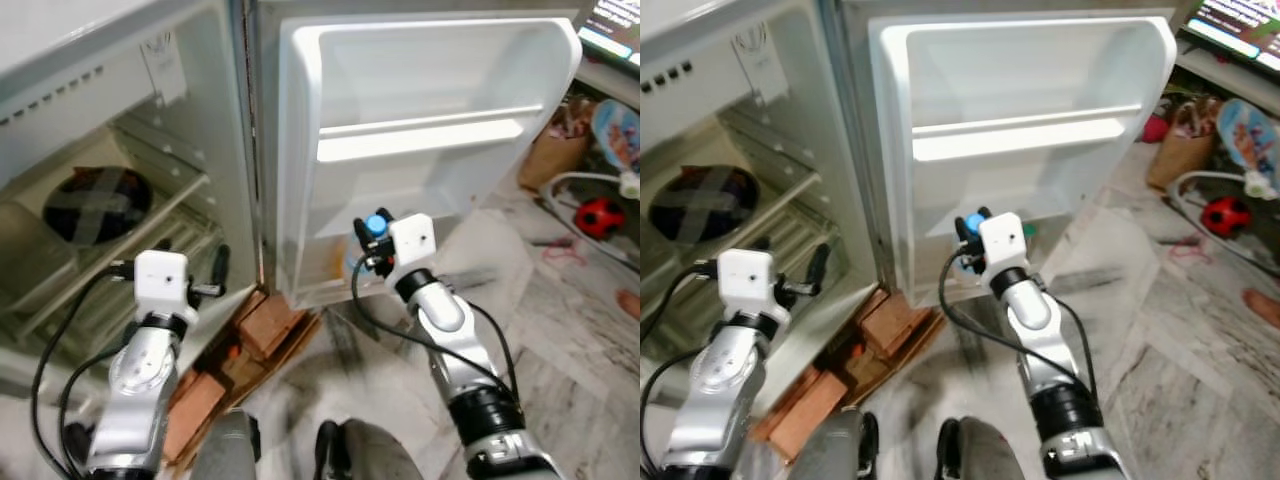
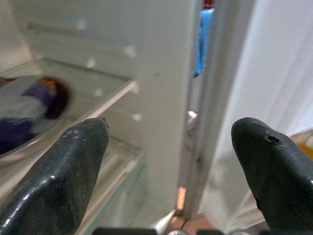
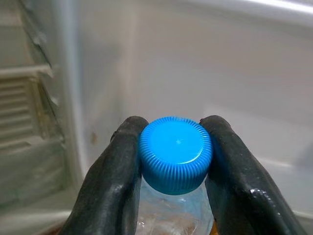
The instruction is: Restocking fridge
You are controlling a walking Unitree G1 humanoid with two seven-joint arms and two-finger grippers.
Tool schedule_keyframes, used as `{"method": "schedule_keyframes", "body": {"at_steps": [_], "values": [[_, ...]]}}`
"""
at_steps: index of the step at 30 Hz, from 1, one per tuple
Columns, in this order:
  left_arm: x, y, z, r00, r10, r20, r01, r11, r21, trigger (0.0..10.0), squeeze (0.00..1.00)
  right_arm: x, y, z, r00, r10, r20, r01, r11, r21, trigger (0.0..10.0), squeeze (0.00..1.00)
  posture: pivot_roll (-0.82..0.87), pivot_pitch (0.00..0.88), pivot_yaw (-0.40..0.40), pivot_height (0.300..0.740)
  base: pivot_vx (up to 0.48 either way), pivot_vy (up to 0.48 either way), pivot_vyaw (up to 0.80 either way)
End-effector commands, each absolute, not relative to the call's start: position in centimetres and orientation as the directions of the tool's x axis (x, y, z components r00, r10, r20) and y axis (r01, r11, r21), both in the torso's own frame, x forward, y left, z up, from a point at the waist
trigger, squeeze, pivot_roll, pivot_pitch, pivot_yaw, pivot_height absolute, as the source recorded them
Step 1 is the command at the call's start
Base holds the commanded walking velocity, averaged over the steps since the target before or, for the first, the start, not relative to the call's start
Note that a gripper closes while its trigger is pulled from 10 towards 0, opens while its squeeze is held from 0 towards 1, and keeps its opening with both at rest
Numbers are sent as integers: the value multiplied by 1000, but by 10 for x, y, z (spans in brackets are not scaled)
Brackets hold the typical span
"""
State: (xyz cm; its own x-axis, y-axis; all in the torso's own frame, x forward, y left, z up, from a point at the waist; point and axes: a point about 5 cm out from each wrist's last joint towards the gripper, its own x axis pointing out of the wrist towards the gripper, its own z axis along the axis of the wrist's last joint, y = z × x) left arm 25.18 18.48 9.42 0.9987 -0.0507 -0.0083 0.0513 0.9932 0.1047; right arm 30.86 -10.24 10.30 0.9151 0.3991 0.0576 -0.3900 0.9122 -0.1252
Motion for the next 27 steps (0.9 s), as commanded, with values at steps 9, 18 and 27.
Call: {"method": "schedule_keyframes", "body": {"at_steps": [9, 18, 27], "values": [[250, 180, 91, 998, -60, -21, 62, 993, 105, 10000, 0, 313, -110, 107, 925, 374, 70, -361, 921, -147, 10000, 0, 74, 150, -95, 740, 0, 0, 0], [250, 180, 90, 998, -60, -28, 63, 992, 109, 10000, 0, 311, -107, 103, 921, 386, 57, -376, 917, -137, 10000, 0, 76, 150, -94, 740, 0, 0, 0], [250, 179, 89, 997, -67, -34, 71, 991, 115, 10000, 0, 311, -107, 101, 924, 380, 50, -371, 919, -129, 10000, 0, 75, 150, -87, 710, 0, 0, 0]]}}
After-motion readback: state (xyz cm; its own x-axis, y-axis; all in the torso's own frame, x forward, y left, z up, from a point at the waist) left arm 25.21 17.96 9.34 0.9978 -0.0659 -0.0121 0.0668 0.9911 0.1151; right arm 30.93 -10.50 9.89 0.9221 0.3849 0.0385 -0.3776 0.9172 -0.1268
